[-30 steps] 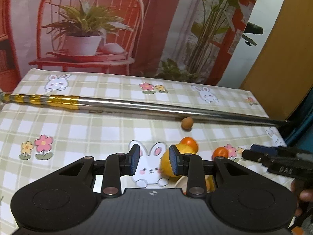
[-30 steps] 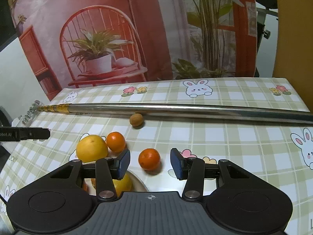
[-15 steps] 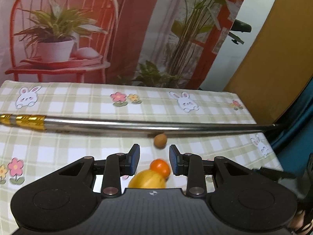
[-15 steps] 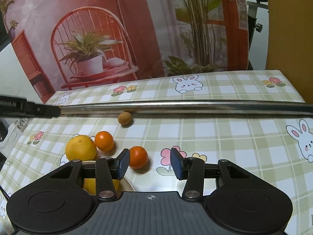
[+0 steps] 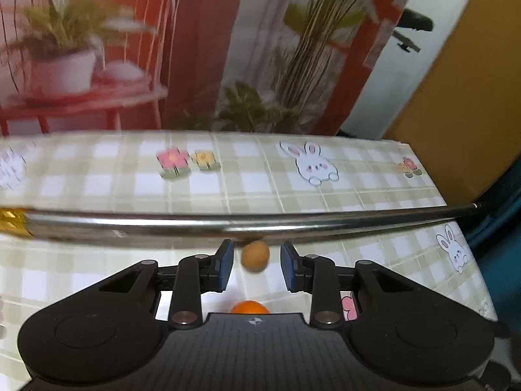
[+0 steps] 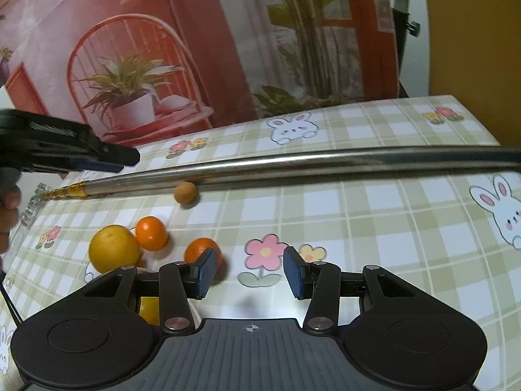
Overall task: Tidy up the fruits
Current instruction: 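Move the left tool to the small brown fruit by the pole and grasp it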
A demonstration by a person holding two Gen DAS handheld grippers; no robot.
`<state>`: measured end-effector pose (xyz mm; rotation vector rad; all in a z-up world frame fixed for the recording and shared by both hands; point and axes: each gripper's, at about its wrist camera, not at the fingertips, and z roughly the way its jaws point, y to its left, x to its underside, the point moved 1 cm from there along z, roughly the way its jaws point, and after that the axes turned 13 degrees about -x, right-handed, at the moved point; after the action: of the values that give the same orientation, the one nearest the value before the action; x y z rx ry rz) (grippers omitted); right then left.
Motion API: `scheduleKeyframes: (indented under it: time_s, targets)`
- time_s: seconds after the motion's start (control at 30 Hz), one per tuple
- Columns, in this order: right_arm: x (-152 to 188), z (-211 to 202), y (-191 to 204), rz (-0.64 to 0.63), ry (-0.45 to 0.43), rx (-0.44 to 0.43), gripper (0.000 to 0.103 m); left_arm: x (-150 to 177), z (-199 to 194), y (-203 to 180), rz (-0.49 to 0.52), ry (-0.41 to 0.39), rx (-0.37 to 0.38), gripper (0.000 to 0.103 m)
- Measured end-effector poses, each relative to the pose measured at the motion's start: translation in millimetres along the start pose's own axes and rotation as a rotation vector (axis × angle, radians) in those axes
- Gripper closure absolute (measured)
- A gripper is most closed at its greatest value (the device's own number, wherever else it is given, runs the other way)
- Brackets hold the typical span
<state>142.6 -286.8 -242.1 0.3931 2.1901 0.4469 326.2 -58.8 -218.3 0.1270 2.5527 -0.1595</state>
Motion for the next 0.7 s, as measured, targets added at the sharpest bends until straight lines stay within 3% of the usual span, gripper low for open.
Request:
scheduleKeyframes:
  time_s: [0.3,0.7]
  targets:
    - [9,-3,-17,0.041,-0.003,0.006,0.060,-1,42,5,-0.109,0.090,0.028,0.076]
    - [13,-2,-23,0.058,0.003,0.002,0.060,-2,59,-4,-0.069,0.102,0.001,0.076]
